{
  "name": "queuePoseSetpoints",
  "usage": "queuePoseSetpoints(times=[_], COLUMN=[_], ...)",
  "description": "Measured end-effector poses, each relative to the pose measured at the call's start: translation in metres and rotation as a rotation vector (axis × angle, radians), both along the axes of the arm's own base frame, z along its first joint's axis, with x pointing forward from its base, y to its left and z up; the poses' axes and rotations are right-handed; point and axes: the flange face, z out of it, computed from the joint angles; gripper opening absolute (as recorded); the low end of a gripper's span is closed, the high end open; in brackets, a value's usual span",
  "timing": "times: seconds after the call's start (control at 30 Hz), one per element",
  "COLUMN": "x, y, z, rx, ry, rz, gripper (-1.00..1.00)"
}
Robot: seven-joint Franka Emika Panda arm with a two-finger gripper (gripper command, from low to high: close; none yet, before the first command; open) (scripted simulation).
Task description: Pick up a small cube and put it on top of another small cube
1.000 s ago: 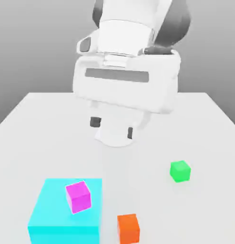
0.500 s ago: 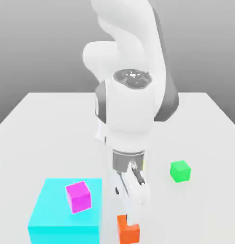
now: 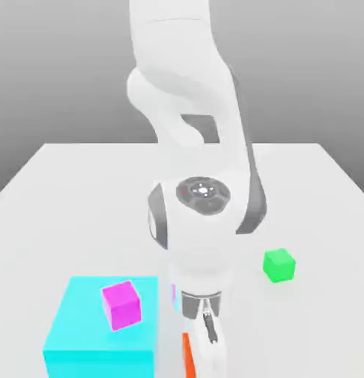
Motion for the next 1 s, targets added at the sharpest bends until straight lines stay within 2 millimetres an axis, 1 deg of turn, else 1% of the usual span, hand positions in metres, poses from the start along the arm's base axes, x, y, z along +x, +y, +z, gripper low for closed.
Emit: queuePoseSetpoints(times=[0.03,0.07,0.1,0.2,0.27,0.37,0.43,0.47,0.53,0.6,1.0], x=[-0.001,-0.002,-0.002,-0.001,-0.004,-0.014,-0.022,-0.024,-0.026,-0.026,-0.025], y=[0.000,0.006,0.004,-0.027,-0.058,-0.095,-0.115,-0.118,-0.120,-0.119,-0.117], z=[0.012,0.024,0.035,0.070,0.094,0.130,0.149,0.154,0.156,0.153,0.126], rx=[-0.001,-0.007,-0.018,-0.044,-0.051,-0.044,-0.019,-0.009,0.008,0.021,0.060], ry=[0.000,-0.008,-0.013,-0.013,-0.012,-0.013,-0.003,0.000,0.004,0.007,0.029], rz=[0.001,0.028,0.012,-0.184,-0.359,-0.610,-0.770,-0.810,-0.838,-0.845,-0.846], gripper=[-1.00,-1.00,-1.00,-1.00,-1.00,-1.00,-1.00,-1.00,-1.00,-1.00,-1.00])
